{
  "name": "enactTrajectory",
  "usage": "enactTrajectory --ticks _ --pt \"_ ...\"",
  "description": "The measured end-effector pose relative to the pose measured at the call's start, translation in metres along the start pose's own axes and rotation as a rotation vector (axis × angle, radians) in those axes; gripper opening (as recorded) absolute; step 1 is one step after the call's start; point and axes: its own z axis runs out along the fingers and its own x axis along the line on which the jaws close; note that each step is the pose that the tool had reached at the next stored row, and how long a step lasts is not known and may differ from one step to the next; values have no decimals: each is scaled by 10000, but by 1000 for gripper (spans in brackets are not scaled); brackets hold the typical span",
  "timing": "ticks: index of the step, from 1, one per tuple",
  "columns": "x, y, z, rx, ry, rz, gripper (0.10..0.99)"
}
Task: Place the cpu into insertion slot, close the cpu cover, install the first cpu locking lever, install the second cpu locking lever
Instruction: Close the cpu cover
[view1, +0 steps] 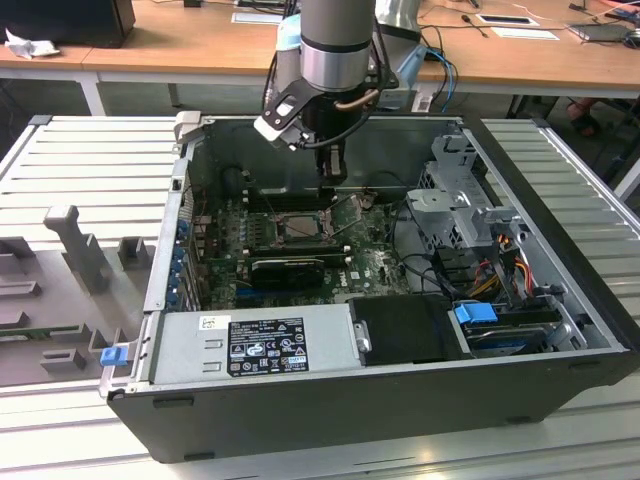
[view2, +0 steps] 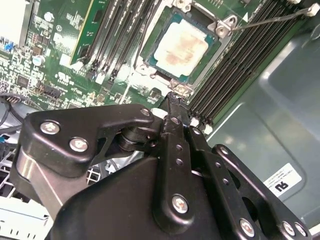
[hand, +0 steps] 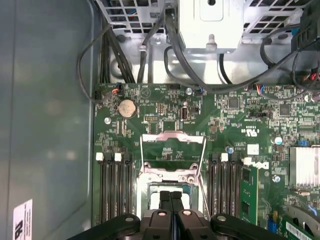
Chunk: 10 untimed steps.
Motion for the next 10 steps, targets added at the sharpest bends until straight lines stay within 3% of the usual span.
enactTrajectory --ticks 10 --pt "-1 161 5 43 -1 2 106"
